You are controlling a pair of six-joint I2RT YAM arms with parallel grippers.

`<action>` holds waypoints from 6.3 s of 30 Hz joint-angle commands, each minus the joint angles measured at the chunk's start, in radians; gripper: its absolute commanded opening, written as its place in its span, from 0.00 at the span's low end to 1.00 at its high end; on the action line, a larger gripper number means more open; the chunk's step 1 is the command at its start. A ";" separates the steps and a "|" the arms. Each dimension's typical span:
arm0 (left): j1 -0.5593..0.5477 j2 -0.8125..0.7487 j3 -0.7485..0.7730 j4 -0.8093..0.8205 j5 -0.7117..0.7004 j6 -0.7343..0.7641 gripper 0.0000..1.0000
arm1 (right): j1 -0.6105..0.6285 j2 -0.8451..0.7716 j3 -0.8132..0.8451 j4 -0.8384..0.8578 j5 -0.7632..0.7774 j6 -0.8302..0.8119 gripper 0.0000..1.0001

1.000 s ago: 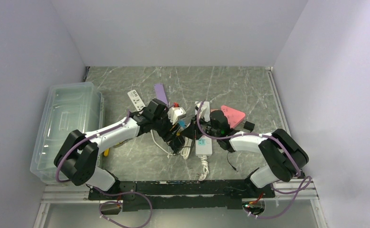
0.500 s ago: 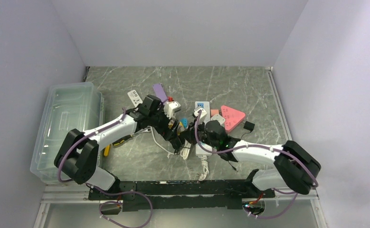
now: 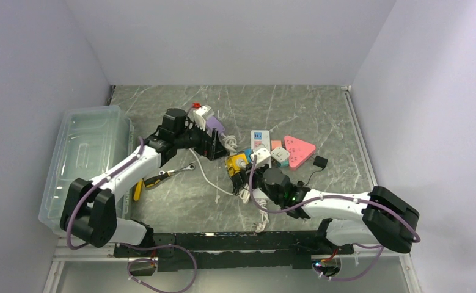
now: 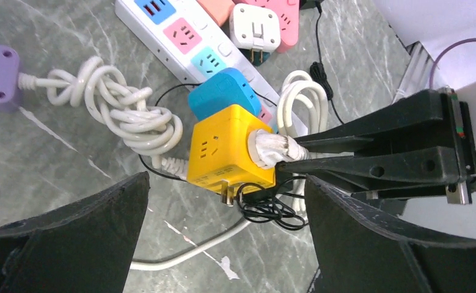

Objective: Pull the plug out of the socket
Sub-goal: Remove the plug from the socket.

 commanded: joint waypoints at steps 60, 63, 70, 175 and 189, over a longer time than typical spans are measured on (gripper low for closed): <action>0.059 0.351 -0.048 0.515 0.402 -0.697 0.67 | 0.230 0.112 0.102 0.511 0.438 -0.308 0.00; 0.059 0.354 -0.050 0.530 0.404 -0.705 0.61 | 0.230 0.117 0.104 0.506 0.443 -0.301 0.00; 0.059 0.346 -0.044 0.500 0.395 -0.672 0.39 | 0.224 0.127 0.106 0.495 0.445 -0.272 0.00; 0.049 -0.290 -0.107 0.101 -0.323 -0.363 1.00 | 0.084 -0.044 0.061 0.356 0.157 -0.025 0.00; 0.003 -0.031 -0.064 0.104 -0.065 -0.457 0.91 | 0.123 -0.037 0.089 0.431 0.164 -0.075 0.00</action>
